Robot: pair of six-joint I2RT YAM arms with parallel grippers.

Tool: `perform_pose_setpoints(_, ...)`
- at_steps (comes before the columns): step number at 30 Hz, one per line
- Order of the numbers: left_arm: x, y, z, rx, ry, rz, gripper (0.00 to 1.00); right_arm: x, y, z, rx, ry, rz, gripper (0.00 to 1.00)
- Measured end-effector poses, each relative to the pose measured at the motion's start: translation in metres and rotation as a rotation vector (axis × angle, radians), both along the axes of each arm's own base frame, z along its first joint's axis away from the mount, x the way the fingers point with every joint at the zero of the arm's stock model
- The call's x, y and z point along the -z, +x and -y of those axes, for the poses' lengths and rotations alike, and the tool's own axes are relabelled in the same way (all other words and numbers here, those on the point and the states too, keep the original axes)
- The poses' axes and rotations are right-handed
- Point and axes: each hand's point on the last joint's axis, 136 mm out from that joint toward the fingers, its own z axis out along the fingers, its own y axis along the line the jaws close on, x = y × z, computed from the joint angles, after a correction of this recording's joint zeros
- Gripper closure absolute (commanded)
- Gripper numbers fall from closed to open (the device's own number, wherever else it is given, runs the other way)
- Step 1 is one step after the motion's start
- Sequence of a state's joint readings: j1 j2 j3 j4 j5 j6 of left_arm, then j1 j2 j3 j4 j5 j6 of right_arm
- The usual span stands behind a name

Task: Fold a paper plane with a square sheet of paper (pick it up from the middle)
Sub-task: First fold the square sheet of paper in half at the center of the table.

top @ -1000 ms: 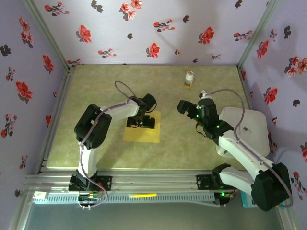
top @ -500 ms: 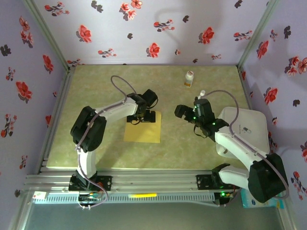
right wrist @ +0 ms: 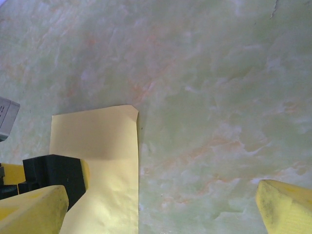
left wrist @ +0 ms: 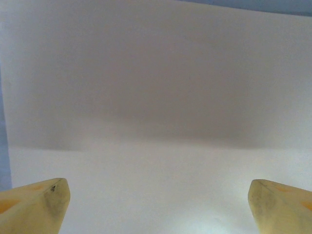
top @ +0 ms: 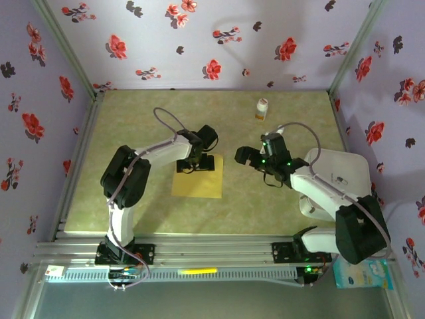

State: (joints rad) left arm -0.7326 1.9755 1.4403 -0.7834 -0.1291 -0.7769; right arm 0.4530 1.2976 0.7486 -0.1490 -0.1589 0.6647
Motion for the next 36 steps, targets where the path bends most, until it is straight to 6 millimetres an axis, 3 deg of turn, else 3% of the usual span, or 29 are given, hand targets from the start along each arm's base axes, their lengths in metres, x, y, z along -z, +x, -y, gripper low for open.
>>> perform_pose_setpoints(10,0.022,-0.002,0.003,0.012,0.009,-0.047,0.07,0.008,-0.001,-0.007,-0.026,0.010,-0.041,0.01)
perform_pose_setpoints(31,0.025,-0.002,0.004,0.032,0.013,-0.050,0.10,0.020,-0.002,-0.012,-0.048,0.014,-0.090,0.01)
perform_pose_setpoints(36,0.025,-0.001,0.004,0.036,0.013,-0.049,0.16,0.020,-0.002,-0.012,-0.048,0.014,-0.090,0.01)
